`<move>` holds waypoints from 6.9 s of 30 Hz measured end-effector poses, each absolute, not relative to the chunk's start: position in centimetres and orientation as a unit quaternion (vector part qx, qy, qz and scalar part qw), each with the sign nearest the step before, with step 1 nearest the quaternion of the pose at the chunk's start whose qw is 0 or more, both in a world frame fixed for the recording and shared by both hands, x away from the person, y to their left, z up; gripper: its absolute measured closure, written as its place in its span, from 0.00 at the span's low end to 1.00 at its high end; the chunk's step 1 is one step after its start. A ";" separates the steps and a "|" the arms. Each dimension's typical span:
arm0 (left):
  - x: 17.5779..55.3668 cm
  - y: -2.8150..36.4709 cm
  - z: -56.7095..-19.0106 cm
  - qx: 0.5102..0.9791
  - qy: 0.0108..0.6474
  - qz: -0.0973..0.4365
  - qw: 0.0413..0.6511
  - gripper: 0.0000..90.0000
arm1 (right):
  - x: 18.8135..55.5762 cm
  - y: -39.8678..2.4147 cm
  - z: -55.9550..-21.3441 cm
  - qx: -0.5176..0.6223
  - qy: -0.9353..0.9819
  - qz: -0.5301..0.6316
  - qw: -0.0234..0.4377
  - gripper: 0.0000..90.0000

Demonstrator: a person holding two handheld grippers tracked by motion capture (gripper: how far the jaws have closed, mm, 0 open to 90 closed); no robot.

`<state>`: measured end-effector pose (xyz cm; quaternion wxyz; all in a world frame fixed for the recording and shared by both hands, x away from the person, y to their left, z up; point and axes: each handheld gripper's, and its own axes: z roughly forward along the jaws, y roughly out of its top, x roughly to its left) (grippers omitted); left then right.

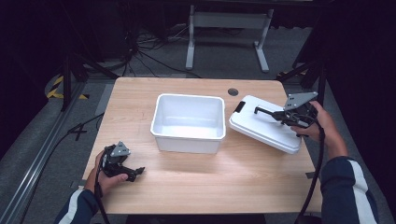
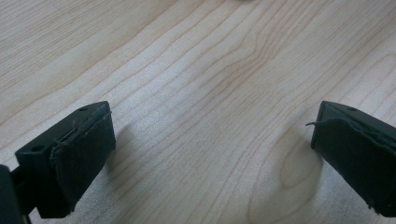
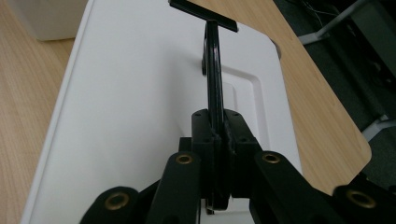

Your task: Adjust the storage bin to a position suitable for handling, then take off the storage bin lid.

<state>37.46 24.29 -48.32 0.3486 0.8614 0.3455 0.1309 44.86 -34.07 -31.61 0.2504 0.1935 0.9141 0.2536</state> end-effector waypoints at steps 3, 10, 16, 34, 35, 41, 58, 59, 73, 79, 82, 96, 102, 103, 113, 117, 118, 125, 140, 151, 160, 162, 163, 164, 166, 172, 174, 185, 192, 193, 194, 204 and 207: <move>37.5 24.3 -48.3 0.861 0.346 0.131 0.349 0.00 | 45.3 -34.0 -32.4 0.198 0.915 0.251 0.246 0.94; 37.5 24.3 -48.3 0.861 0.346 0.131 0.349 0.00 | 46.4 -33.6 -34.2 0.211 0.916 0.249 0.233 0.94; 37.5 24.3 -48.3 0.863 0.345 0.129 0.347 0.00 | 47.1 -33.6 -35.4 0.220 0.916 0.250 0.225 0.94; 37.5 24.3 -48.3 0.861 0.346 0.131 0.349 0.00 | 48.0 -33.4 -37.9 0.234 0.918 0.243 0.208 0.94; 37.5 24.3 -48.3 0.863 0.345 0.129 0.347 0.00 | 48.0 -33.4 -38.0 0.235 0.918 0.243 0.207 0.94; 37.5 24.3 -48.3 0.861 0.345 0.131 0.349 0.00 | 48.1 -33.6 -38.6 0.242 0.917 0.243 0.203 0.94; 37.5 24.3 -48.3 0.861 0.345 0.130 0.350 0.01 | 48.0 -34.0 -39.4 0.251 0.917 0.239 0.199 0.94; 37.5 24.3 -48.3 0.861 0.345 0.130 0.350 0.01 | 48.0 -34.0 -39.4 0.251 0.917 0.239 0.199 0.94; 37.4 24.3 -48.3 0.862 0.345 0.126 0.350 0.01 | 47.8 -33.8 -38.2 0.256 0.912 0.247 0.203 0.85; 37.5 24.4 -48.3 0.862 0.345 0.126 0.349 0.01 | 47.5 -33.8 -37.5 0.259 0.908 0.258 0.206 0.80; 37.5 24.4 -48.3 0.862 0.342 0.130 0.350 0.01 | 47.1 -33.7 -37.1 0.259 0.906 0.262 0.208 0.77; 37.4 24.4 -48.3 0.863 0.345 0.125 0.349 0.01 | 45.0 -33.6 -35.8 0.271 0.897 0.273 0.219 0.63; 37.4 24.4 -48.3 0.862 0.345 0.125 0.349 0.01 | 43.8 -33.5 -35.4 0.276 0.894 0.279 0.218 0.57; 37.4 24.4 -48.3 0.862 0.345 0.125 0.349 0.01 | 43.8 -33.5 -35.4 0.276 0.894 0.279 0.218 0.57; 37.4 24.5 -48.3 0.863 0.342 0.128 0.348 0.01 | 41.8 -33.8 -34.9 0.277 0.890 0.282 0.228 0.53; 37.4 24.4 -48.3 0.862 0.343 0.127 0.349 0.01 | 41.3 -33.9 -34.9 0.278 0.888 0.283 0.231 0.51; 37.4 24.4 -48.3 0.863 0.342 0.128 0.349 0.01 | 40.9 -34.1 -34.9 0.280 0.887 0.285 0.230 0.50; 37.4 24.5 -48.3 0.863 0.342 0.128 0.349 0.01 | 39.7 -35.0 -35.4 0.291 0.881 0.285 0.242 0.45; 37.4 24.4 -48.3 0.863 0.342 0.128 0.349 0.01 | 36.1 -37.5 -36.9 0.309 0.864 0.300 0.260 0.38; 37.4 24.5 -48.3 0.863 0.342 0.128 0.349 0.01 | 34.0 -38.4 -38.8 0.311 0.857 0.308 0.270 0.35; 37.4 24.5 -48.3 0.863 0.342 0.128 0.348 0.01 | 32.8 -38.9 -41.4 0.311 0.857 0.308 0.270 0.32; 37.4 24.5 -48.3 0.863 0.342 0.128 0.349 0.01 | 32.7 -39.0 -41.9 0.312 0.859 0.306 0.267 0.31; 37.4 24.5 -48.3 0.863 0.342 0.128 0.348 0.01 | 32.4 -39.2 -42.7 0.323 0.857 0.309 0.256 0.31; 37.4 24.5 -48.3 0.863 0.342 0.128 0.348 0.01 | 32.4 -39.4 -43.1 0.323 0.858 0.309 0.254 0.31; 37.4 24.5 -48.3 0.863 0.342 0.128 0.349 0.01 | 32.3 -39.6 -43.9 0.329 0.857 0.311 0.247 0.31; 37.4 24.4 -48.3 0.863 0.343 0.127 0.349 0.01 | 32.2 -39.8 -45.8 0.347 0.852 0.321 0.226 0.29; 37.4 24.5 -48.3 0.863 0.342 0.128 0.349 0.01 | 32.2 -40.0 -46.3 0.359 0.841 0.340 0.220 0.29; 37.3 24.4 -48.3 0.862 0.347 0.126 0.349 0.01 | 32.6 -40.5 -46.8 0.396 0.823 0.359 0.192 0.22; 37.3 24.4 -48.3 0.861 0.348 0.125 0.349 0.01 | 32.6 -40.5 -46.8 0.403 0.820 0.356 0.195 0.21; 37.3 24.4 -48.3 0.861 0.346 0.128 0.349 0.01 | 32.6 -40.5 -46.8 0.403 0.820 0.356 0.194 0.21; 37.3 24.4 -48.3 0.861 0.346 0.130 0.348 0.01 | 32.6 -40.5 -46.8 0.403 0.820 0.356 0.195 0.20; 37.3 24.4 -48.3 0.862 0.346 0.127 0.348 0.01 | 32.6 -40.5 -46.8 0.405 0.819 0.355 0.195 0.20; 37.3 24.4 -48.3 0.862 0.346 0.127 0.348 0.01 | 32.6 -40.5 -46.8 0.405 0.819 0.355 0.195 0.20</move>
